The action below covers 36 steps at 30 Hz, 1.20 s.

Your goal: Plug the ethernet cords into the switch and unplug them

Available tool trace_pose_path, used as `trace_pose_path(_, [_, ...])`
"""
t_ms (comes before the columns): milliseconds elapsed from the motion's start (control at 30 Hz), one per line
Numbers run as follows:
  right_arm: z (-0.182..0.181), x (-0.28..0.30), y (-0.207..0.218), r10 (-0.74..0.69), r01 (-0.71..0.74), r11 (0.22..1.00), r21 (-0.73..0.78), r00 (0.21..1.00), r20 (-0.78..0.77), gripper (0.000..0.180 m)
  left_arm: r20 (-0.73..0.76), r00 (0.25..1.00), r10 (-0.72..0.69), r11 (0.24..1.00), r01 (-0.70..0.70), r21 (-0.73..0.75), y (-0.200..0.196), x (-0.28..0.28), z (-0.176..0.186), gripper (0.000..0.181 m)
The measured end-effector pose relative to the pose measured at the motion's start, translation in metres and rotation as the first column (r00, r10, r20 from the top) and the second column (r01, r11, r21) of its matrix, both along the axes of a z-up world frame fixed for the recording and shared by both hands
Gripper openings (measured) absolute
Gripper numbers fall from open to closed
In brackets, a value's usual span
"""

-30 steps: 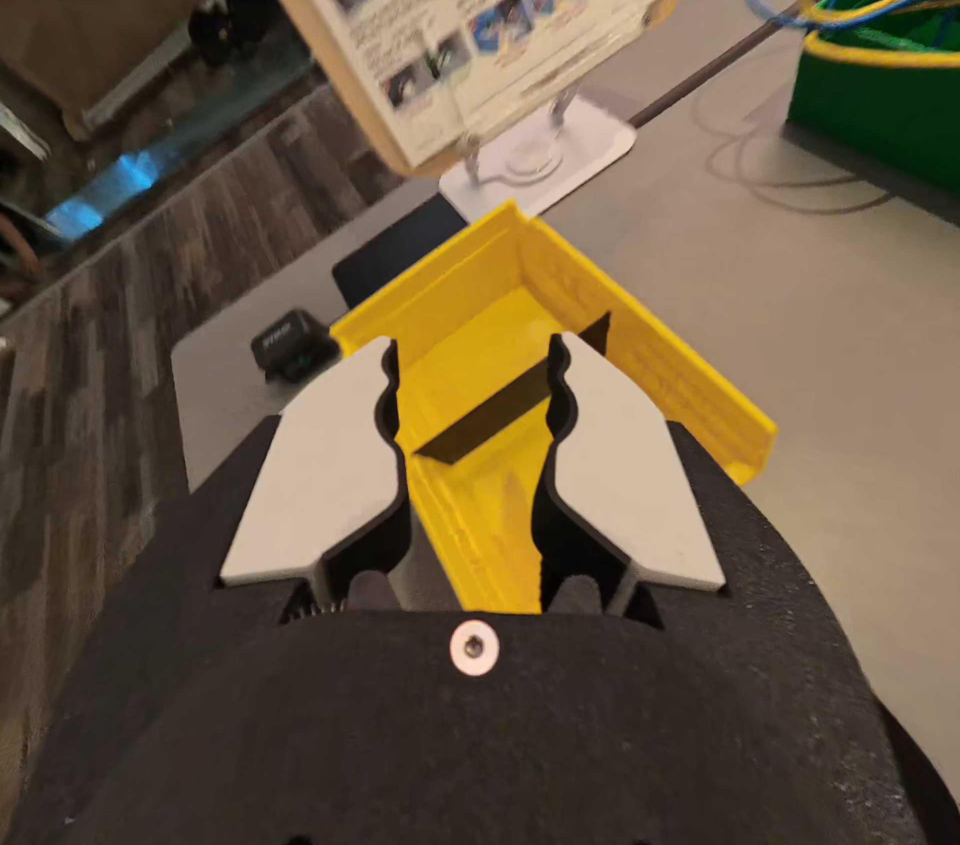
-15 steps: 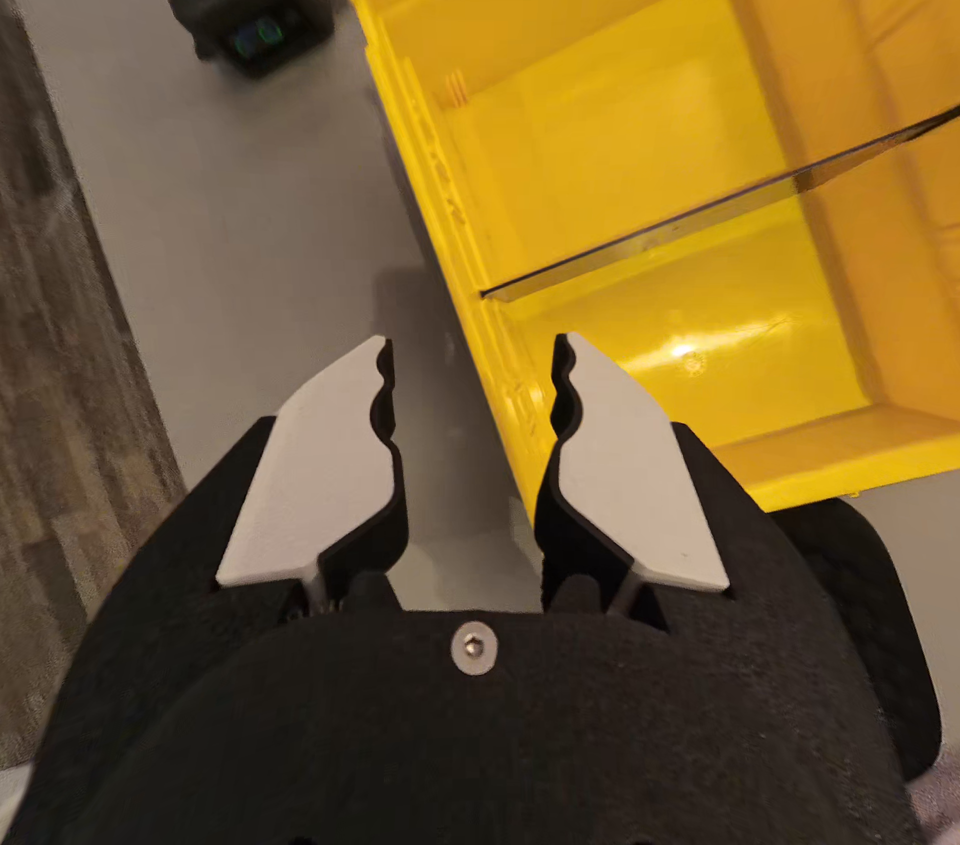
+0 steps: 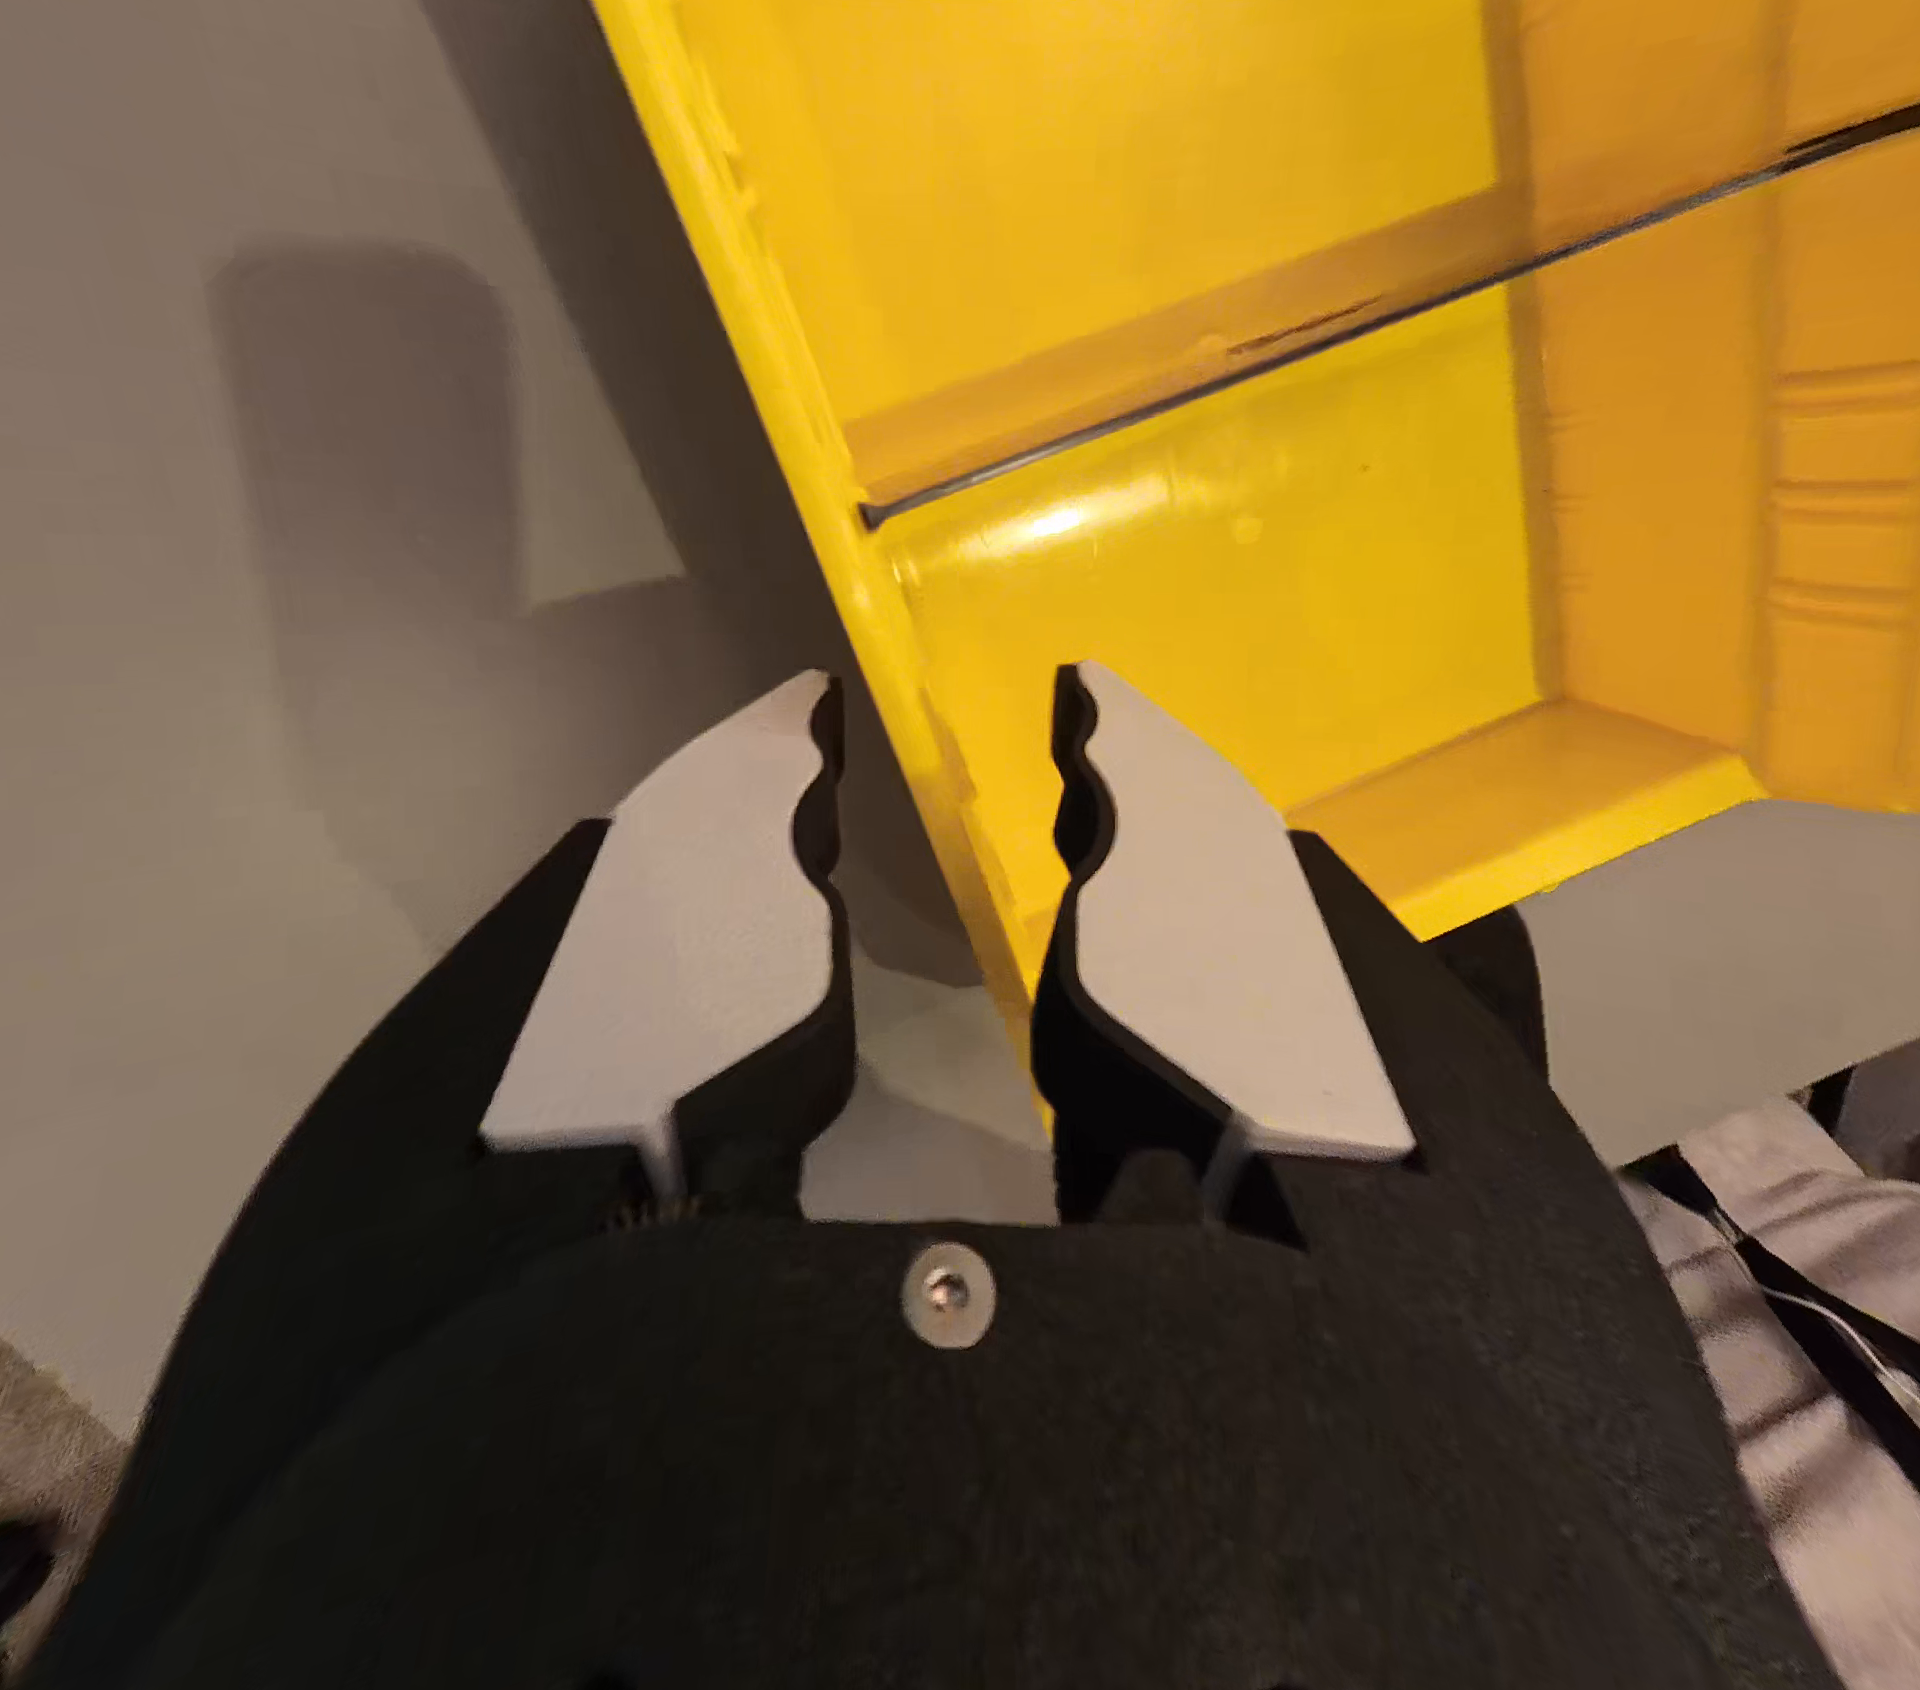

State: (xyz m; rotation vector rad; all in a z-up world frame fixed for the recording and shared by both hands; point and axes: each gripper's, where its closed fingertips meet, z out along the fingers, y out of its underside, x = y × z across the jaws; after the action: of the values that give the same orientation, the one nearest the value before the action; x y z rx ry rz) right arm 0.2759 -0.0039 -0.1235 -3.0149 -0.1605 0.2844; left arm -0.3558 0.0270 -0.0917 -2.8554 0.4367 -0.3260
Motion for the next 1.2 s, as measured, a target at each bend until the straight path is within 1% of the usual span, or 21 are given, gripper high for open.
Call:
trace_pose_path(33, [0.000, -0.006, 0.001, 0.002, -0.002, 1.000, -0.011, 1.000, -0.002, 0.009, 0.001, 1.000, -0.006, 0.999, 0.006, -0.034, -0.003, 0.002, -0.003, 0.025])
trace_pose_path(100, [0.000, -0.015, 0.003, 0.021, -0.021, 0.999, -0.026, 1.000, 0.011, 0.009, -0.017, 1.000, -0.012, 0.998, 0.011, -0.065, -0.004, 0.004, -0.008, 0.022])
trace_pose_path(200, [0.000, -0.029, 0.004, 0.050, -0.047, 0.997, -0.055, 0.998, 0.045, 0.010, -0.100, 0.995, -0.020, 0.998, 0.014, -0.061, -0.002, 0.000, -0.011, 0.016])
trace_pose_path(267, [0.000, -0.038, 0.007, 0.065, -0.062, 0.996, -0.063, 0.996, 0.053, 0.010, -0.144, 0.989, -0.033, 0.998, 0.025, -0.057, -0.001, 0.000, -0.012, 0.016])
trace_pose_path(433, [0.001, -0.062, 0.016, 0.129, -0.126, 0.990, -0.059, 0.991, 0.045, 0.010, -0.196, 0.979, -0.052, 0.997, 0.039, -0.067, 0.001, 0.005, -0.016, 0.017])
trace_pose_path(667, [0.001, -0.091, 0.019, 0.210, -0.204, 0.976, -0.075, 0.974, 0.085, 0.013, -0.240, 0.965, -0.105, 0.994, 0.092, -0.064, 0.002, 0.020, -0.017, 0.024])
trace_pose_path(867, [0.001, -0.112, 0.012, 0.259, -0.249, 0.963, -0.103, 0.961, 0.100, 0.015, -0.273, 0.952, -0.142, 0.990, 0.129, -0.065, 0.002, 0.030, -0.018, 0.027])
trace_pose_path(1000, [0.002, -0.115, 0.010, 0.303, -0.288, 0.951, -0.112, 0.941, 0.151, 0.022, -0.276, 0.950, -0.149, 0.988, 0.133, -0.076, -0.001, 0.030, -0.020, 0.028])
trace_pose_path(1067, [0.007, -0.116, 0.015, 0.303, -0.296, 0.953, -0.064, 0.939, 0.162, 0.022, -0.253, 0.955, -0.153, 0.987, 0.133, -0.095, -0.005, 0.031, -0.021, 0.028])
trace_pose_path(1133, [0.024, -0.117, 0.028, 0.253, -0.266, 0.962, 0.057, 0.953, 0.166, 0.024, -0.218, 0.963, -0.158, 0.984, 0.134, -0.119, -0.010, 0.033, -0.021, 0.028])
trace_pose_path(1200, [0.052, -0.115, 0.035, 0.203, -0.239, 0.951, 0.195, 0.961, 0.187, 0.024, -0.183, 0.967, -0.178, 0.981, 0.159, -0.113, -0.011, 0.035, -0.020, 0.030])
